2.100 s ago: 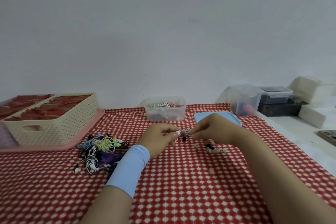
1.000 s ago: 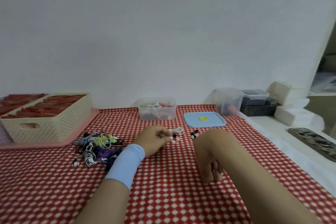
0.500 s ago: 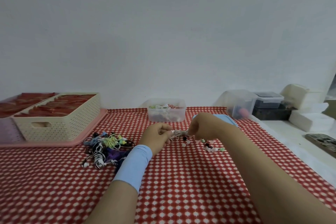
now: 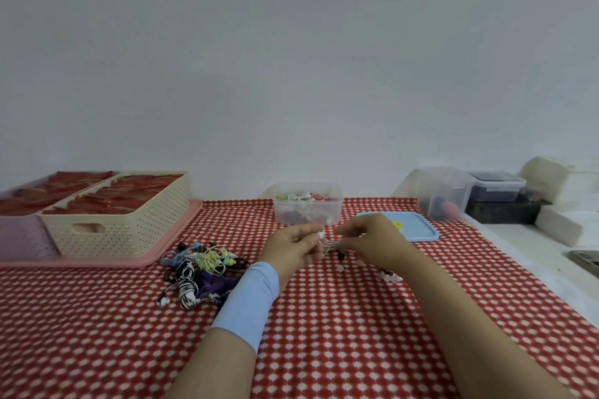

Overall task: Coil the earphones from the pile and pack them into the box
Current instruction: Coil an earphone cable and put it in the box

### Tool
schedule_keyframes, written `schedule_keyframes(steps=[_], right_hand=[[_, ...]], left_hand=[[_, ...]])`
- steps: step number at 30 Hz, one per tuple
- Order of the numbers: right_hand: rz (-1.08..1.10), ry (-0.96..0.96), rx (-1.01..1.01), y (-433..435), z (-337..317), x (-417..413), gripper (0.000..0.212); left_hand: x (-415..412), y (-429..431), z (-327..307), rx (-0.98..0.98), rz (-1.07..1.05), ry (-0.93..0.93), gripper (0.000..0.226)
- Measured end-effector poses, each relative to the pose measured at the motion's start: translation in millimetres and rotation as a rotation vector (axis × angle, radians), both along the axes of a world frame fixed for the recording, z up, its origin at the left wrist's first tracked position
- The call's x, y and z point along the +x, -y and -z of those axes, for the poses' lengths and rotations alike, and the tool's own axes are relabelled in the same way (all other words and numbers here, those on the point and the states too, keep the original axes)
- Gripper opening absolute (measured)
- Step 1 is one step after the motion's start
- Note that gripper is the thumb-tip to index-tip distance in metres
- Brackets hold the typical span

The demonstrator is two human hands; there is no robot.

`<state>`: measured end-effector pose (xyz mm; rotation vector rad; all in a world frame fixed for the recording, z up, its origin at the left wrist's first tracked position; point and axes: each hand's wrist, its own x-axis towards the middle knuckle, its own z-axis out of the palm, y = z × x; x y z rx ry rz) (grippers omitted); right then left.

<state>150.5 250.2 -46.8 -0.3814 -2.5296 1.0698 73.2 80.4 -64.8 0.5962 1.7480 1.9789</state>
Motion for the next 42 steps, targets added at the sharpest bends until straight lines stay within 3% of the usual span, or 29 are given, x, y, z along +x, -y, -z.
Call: schedule_keyframes(steps=[4,9,28,34,42], right_hand=[[-0.078,-0.059,-0.567,11,2,7,0.007],[-0.177,-0.073,-0.847,12,0,6,0.01],[-0.369,0.132,-0.876,1,0,9,0.03],[-0.409,0.143,-0.879,3,0,9,0.019],[-0.432,0.09,-0.928,4,2,7,0.021]], left_hand=[[-2,-2,2,0.016,-0.03,0.02,0.019],[1,-3,2,0.047,0.033,0.044,0.017],[6,5,-2,-0.018,0.12,-0.035,0.016],[7,7,-4,-0.027,0.15,-0.072,0.011],[9,7,-7,0.046,0.166,-0.013,0.009]])
